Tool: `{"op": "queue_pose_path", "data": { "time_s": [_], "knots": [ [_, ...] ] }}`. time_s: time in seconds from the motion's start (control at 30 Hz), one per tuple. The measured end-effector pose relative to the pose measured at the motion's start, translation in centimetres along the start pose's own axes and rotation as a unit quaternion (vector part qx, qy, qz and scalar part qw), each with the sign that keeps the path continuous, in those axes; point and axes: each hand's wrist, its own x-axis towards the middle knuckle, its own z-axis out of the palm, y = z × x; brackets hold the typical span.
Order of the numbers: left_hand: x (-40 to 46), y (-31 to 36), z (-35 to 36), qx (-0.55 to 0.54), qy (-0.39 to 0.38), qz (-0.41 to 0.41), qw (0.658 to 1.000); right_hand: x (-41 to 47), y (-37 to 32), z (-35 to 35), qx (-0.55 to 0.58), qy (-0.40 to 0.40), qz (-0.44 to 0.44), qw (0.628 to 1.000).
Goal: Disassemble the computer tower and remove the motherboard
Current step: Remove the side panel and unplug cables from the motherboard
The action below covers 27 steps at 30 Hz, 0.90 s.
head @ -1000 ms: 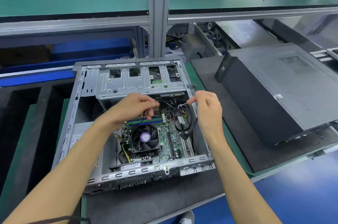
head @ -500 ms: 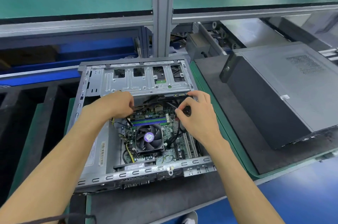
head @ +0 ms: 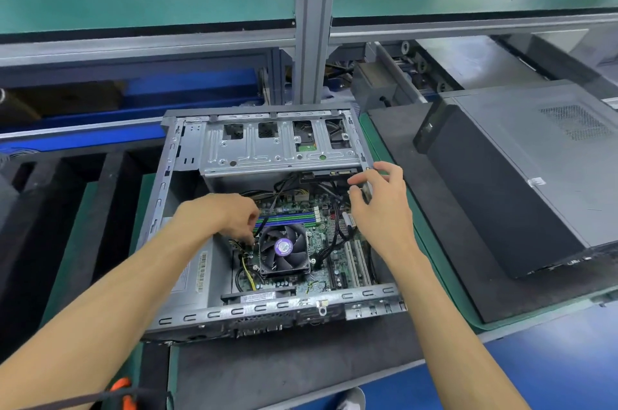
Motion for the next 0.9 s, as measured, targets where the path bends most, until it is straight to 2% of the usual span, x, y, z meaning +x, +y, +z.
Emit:
{"op": "queue_pose_path", "data": {
  "time_s": [0.1, 0.27, 0.43, 0.53, 0.6, 0.73, 0.8, 0.87, 0.9],
  "knots": [
    [0.0, -0.2, 0.4, 0.019, -0.019, 0.018, 0.999, 0.0, 0.1, -0.1, 0.004, -0.004, 0.007, 1.000],
    [-0.2, 0.0, 0.1, -0.068, -0.021, 0.044, 0.996, 0.0, 0.2, -0.3, 0.003, -0.007, 0.004, 1.000],
    [0.0, 0.1, 0.2, -0.047, 0.036, 0.010, 0.998, 0.1, 0.5, -0.3, 0.006, -0.006, 0.004, 1.000],
    [-0.5, 0.6, 0.3, 0.013, 0.111, -0.023, 0.994, 0.1, 0.4, -0.3, 0.017, 0.001, 0.003, 1.000],
    [-1.1, 1.1, 0.3, 0.022, 0.161, 0.014, 0.987, 0.1, 0.3, -0.3, 0.030, 0.011, 0.002, 0.999],
    [-2.5, 4.9, 0.0, -0.087, 0.262, 0.165, 0.947, 0.4, 0.2, -0.6, 0.123, 0.038, 0.044, 0.991],
    [-2.3, 8.0, 0.1, -0.066, 0.237, 0.172, 0.954, 0.6, 0.4, -1.0, 0.186, 0.050, 0.085, 0.978],
    [-1.5, 10.5, 0.7, -0.012, 0.167, 0.147, 0.975, 0.6, 0.7, -1.3, 0.226, 0.044, 0.118, 0.966],
    [-1.0, 11.2, 0.9, -0.033, 0.132, 0.150, 0.979, 0.7, 0.9, -1.4, 0.238, 0.034, 0.132, 0.962]
  ]
}}
